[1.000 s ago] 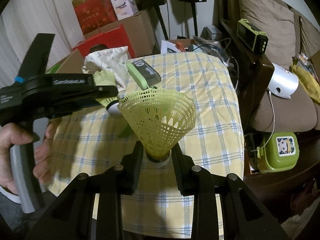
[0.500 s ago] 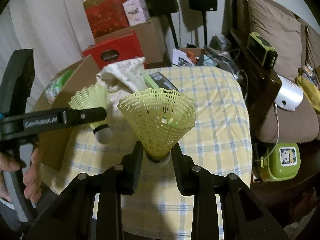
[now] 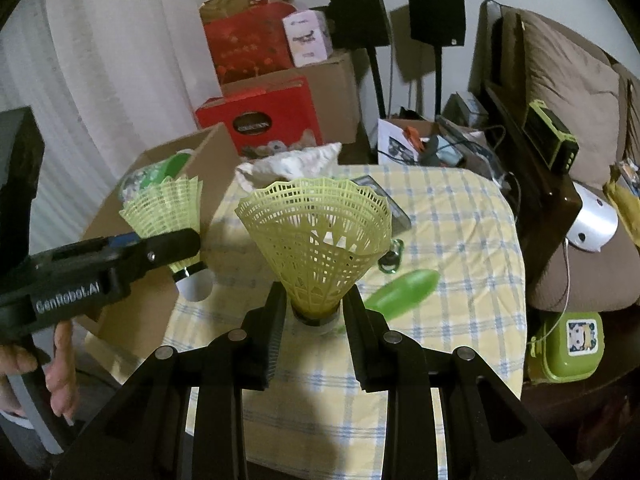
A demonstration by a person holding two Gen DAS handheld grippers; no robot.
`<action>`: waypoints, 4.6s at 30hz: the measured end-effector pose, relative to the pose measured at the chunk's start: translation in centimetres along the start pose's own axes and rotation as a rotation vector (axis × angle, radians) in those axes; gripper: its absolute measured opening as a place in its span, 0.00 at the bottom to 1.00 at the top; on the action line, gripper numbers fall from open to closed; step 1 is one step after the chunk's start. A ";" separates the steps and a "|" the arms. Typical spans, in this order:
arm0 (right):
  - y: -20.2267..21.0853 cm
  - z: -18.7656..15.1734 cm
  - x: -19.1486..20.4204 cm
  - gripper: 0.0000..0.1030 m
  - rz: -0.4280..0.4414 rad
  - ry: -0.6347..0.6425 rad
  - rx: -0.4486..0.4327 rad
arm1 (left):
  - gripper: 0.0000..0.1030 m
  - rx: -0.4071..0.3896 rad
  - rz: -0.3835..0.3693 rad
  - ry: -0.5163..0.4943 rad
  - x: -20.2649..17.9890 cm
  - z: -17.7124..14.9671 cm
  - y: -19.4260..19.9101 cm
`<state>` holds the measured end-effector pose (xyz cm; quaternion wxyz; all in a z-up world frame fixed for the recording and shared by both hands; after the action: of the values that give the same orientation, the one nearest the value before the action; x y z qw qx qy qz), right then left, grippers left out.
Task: Organize objects
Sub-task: 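Carry both shuttlecocks over the cardboard box with both tools, then lower both shuttlecocks into the box and open both tools, then move both tools from the box toward the green 'Health' box on the table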
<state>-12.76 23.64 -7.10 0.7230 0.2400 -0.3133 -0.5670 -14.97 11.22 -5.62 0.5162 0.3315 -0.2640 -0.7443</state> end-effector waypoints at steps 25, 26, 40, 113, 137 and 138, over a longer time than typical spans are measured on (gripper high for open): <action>0.2 3.5 9.8 0.28 0.067 0.098 -0.039 | 0.35 -0.080 0.129 0.024 8.1 0.1 6.1; 0.1 3.5 10.2 0.28 0.072 0.101 -0.038 | 0.35 -0.082 0.133 0.027 8.7 0.2 6.4; -2.2 3.9 16.3 0.28 0.139 0.158 -0.013 | 0.35 -0.071 0.204 0.076 14.7 -0.8 7.8; 2.4 3.7 3.2 0.97 -0.107 0.061 -0.079 | 1.00 -0.044 0.058 0.027 8.3 -0.8 5.0; 2.6 1.0 -7.0 0.97 -0.183 -0.105 -0.062 | 1.00 -0.011 -0.070 -0.070 -1.6 -1.4 -1.3; 2.5 0.9 -7.3 0.97 -0.184 -0.109 -0.060 | 1.00 -0.003 -0.077 -0.068 -1.8 -1.5 -1.8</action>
<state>-12.89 31.39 -6.03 0.6565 0.2148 -0.3119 -0.6524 -14.45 13.46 -7.51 0.4785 0.3150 -0.2674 -0.7748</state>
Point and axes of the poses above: each gripper's, at about its wrist camera, not at the fingertips, and y roughly against the way its jaws point, x to its left, z to its top, the point moved 5 cm from there along -y, roughly the way its jaws point, and after that the axes turned 3 degrees about -x, right-handed, at the moved point
